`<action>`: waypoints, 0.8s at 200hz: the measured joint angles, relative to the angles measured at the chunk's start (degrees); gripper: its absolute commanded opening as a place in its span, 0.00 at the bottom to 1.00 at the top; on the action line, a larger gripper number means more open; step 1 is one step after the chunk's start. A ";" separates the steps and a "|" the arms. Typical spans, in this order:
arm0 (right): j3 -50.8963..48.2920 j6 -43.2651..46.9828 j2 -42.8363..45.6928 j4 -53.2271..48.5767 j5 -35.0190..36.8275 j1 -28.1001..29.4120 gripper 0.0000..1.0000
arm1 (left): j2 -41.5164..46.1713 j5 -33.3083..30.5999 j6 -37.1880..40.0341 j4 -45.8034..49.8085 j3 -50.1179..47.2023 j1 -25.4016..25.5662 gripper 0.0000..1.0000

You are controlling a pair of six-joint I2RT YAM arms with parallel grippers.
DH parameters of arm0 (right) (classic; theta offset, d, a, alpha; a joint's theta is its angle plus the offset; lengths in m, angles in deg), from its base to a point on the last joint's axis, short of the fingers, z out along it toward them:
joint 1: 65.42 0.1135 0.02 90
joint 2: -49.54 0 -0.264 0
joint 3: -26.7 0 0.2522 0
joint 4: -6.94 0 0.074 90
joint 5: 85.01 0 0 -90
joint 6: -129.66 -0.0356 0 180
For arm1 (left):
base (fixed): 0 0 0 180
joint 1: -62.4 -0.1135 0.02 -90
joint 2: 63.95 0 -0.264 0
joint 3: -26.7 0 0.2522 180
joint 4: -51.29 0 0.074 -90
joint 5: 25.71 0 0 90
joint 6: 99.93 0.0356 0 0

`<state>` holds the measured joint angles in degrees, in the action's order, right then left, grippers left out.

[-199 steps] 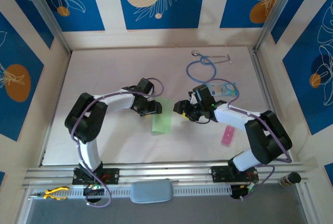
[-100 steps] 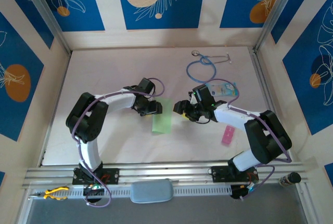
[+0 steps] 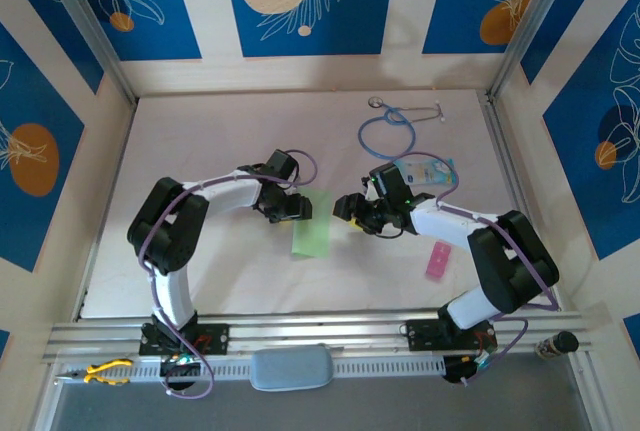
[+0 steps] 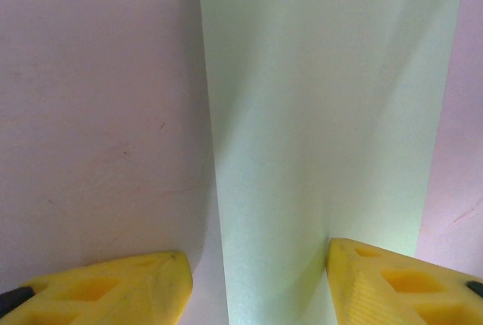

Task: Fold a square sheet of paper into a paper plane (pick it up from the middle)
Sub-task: First fold the square sheet of paper in half at the center of the table, then hold the square sheet of paper at the center of the table.

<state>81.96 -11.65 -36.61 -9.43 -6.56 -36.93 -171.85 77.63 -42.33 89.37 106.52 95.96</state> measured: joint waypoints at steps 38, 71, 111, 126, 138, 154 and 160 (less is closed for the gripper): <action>0.02 0.00 0.00 0.00 0.00 0.00 0.60 | -0.24 -0.15 0.00 0.37 0.28 0.02 0.58; 0.02 0.04 0.00 0.04 -0.24 0.00 0.49 | -0.24 -0.17 0.00 0.37 0.28 0.07 0.58; 0.46 0.13 -1.81 2.10 -2.47 0.02 0.24 | -0.24 -0.20 0.00 0.37 0.28 0.07 0.58; 1.03 0.31 -3.41 2.34 -3.30 0.17 0.20 | -0.24 -0.20 -0.02 0.37 0.28 0.07 0.58; 1.66 0.37 -4.66 2.38 -3.61 0.55 0.19 | -0.24 -0.20 -0.02 0.37 0.28 0.07 0.58; 2.80 0.44 -6.21 2.43 -3.67 1.33 0.11 | -0.24 -0.20 -0.02 0.37 0.28 0.07 0.58; 3.30 0.31 -6.80 2.40 -3.61 1.68 0.09 | -0.24 -0.20 -0.02 0.37 0.28 0.07 0.58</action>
<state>85.26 -11.34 -43.40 -7.03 -10.17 -35.25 -172.09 77.44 -42.35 89.74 106.80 96.03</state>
